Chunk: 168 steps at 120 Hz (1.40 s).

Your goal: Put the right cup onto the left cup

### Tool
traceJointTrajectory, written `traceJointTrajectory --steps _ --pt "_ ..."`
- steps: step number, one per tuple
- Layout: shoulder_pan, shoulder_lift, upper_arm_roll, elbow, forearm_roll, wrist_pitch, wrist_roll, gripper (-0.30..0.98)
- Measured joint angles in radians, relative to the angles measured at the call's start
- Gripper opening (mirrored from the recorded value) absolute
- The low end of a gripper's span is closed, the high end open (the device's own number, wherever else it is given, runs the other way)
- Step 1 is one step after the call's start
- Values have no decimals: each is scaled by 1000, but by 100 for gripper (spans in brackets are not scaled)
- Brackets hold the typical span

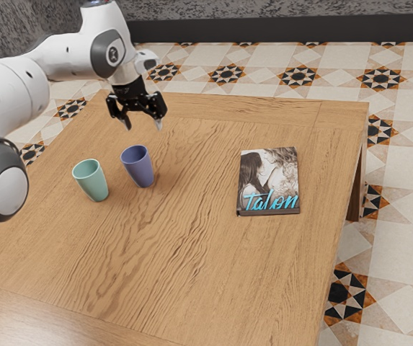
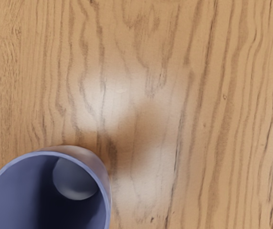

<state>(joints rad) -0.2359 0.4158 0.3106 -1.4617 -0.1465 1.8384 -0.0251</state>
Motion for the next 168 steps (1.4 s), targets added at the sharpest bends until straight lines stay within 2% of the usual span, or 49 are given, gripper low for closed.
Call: traceJointTrajectory --steps 29,60,100,114,144,168 --pt "2 8 -15 -135 -22 148 -82 67" --pt "14 45 -15 -137 -28 232 -140 67" --pt "33 79 -15 -142 -30 264 -186 65" --pt "34 85 -15 -145 -30 268 -199 53" --pt "39 88 -15 -153 -30 270 -227 11" --pt "40 86 -15 -158 -29 270 -245 -3"
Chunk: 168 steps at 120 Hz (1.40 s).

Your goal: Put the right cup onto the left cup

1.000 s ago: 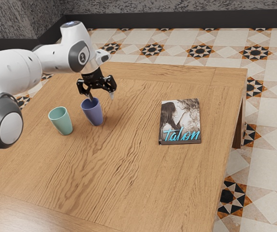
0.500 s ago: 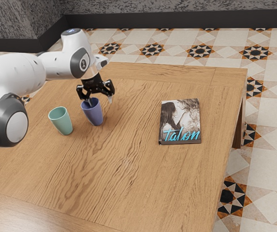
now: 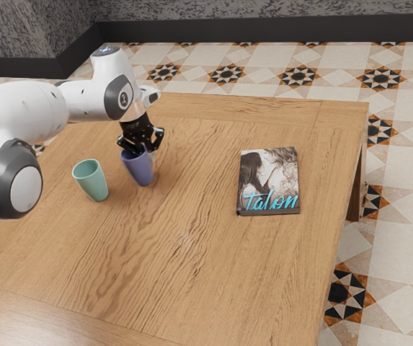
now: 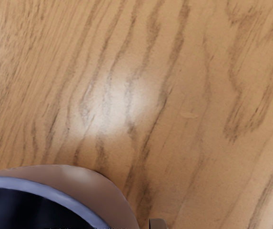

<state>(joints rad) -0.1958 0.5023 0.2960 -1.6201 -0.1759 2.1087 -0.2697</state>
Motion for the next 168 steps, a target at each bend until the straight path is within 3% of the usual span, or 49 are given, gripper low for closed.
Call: traceJointTrajectory --steps 46,60,81,102,168 --pt "0 -18 1 5 8 -9 -26 -9" --pt "-6 -77 1 1 18 -32 -32 -9" --pt "-6 -271 0 -82 113 -103 -47 -10" --pt "15 -366 0 -137 199 -194 -70 -10" --pt "93 -314 0 -106 234 -255 -115 -10"
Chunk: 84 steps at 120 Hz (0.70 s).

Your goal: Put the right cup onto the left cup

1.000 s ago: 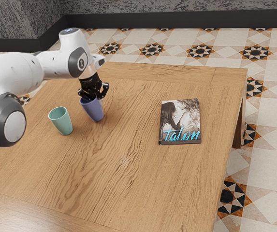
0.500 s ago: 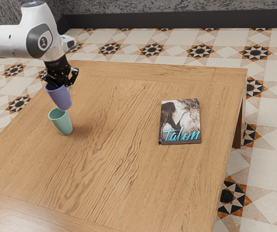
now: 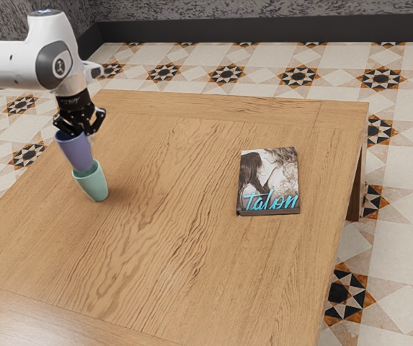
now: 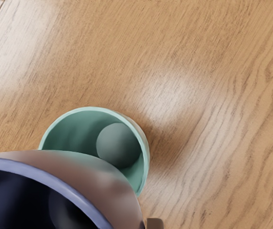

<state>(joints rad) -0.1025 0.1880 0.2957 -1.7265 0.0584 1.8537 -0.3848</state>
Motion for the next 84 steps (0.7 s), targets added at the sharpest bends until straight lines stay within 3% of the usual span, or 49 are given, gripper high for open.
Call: traceJointTrajectory --steps 84 --pt "38 89 -16 38 -17 10 -12 -10"
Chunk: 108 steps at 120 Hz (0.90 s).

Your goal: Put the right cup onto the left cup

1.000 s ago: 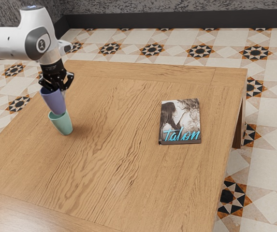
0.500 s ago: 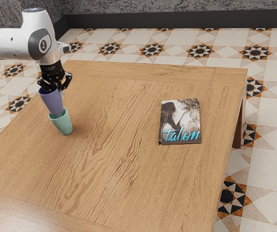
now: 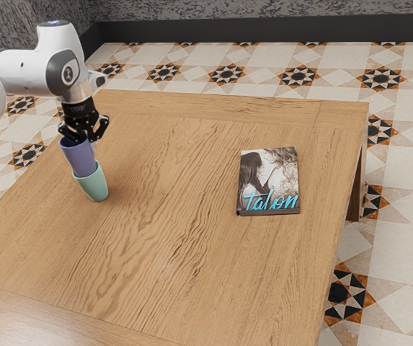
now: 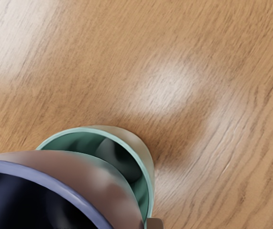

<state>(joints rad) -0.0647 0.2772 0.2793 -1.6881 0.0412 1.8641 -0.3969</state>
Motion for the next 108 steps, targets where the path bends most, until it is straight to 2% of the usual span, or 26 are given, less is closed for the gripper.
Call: traceJointTrajectory --steps 20,42,61,84,108 --pt "0 6 0 -1 -1 13 -1 -9" --pt "1 4 0 -1 -9 19 0 30" --pt "0 -2 0 4 -11 19 0 50" --pt "2 -57 -33 81 -7 -29 17 60" --pt "-56 -123 -100 215 -9 -146 176 64"
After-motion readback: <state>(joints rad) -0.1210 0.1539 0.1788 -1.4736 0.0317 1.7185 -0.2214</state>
